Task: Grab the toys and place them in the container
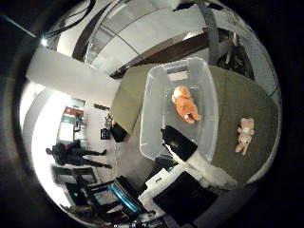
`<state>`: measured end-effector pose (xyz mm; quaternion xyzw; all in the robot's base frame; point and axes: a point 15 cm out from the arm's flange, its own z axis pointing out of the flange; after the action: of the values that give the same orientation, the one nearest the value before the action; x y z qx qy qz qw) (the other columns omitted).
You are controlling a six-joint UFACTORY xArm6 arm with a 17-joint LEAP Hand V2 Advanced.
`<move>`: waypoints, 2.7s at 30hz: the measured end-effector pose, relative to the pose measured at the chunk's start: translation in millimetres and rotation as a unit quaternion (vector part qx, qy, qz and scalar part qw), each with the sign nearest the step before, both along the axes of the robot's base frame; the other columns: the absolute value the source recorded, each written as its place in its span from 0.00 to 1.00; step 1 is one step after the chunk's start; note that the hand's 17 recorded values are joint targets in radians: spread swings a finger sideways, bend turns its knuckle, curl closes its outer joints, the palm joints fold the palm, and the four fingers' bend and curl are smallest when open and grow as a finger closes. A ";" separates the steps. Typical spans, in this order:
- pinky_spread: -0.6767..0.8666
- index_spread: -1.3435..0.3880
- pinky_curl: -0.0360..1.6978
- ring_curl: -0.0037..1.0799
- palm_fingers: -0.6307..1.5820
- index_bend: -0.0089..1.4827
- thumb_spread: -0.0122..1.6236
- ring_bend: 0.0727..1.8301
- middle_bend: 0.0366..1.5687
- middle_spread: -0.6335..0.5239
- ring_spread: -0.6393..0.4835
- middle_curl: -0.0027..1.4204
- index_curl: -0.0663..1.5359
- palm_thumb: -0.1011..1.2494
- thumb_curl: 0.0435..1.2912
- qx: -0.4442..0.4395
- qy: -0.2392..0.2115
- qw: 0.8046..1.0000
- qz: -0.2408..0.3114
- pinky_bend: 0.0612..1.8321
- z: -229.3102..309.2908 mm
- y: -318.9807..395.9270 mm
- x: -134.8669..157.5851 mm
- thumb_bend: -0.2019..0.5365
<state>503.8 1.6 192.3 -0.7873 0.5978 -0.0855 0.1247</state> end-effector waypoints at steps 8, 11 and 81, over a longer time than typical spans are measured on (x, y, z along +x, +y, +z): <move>0.63 0.62 0.11 0.24 0.36 0.11 0.66 0.14 0.11 0.60 0.72 0.23 0.23 0.51 0.23 0.006 0.042 0.995 -0.093 0.26 -40.9 -104.2 -19.2 0.24; 0.64 0.65 0.11 0.24 0.36 0.11 0.66 0.14 0.11 0.64 0.74 0.23 0.22 0.51 0.22 0.013 0.069 0.990 -0.124 0.27 -68.8 -130.8 -29.9 0.24; 0.32 0.54 0.29 0.71 0.75 0.67 0.62 0.72 0.69 0.26 0.31 0.70 0.58 0.83 0.30 0.065 0.155 0.949 -0.267 0.90 -297.6 -230.9 57.7 0.26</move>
<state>561.6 -229.3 -105.3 -0.5924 0.8025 0.0464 0.0539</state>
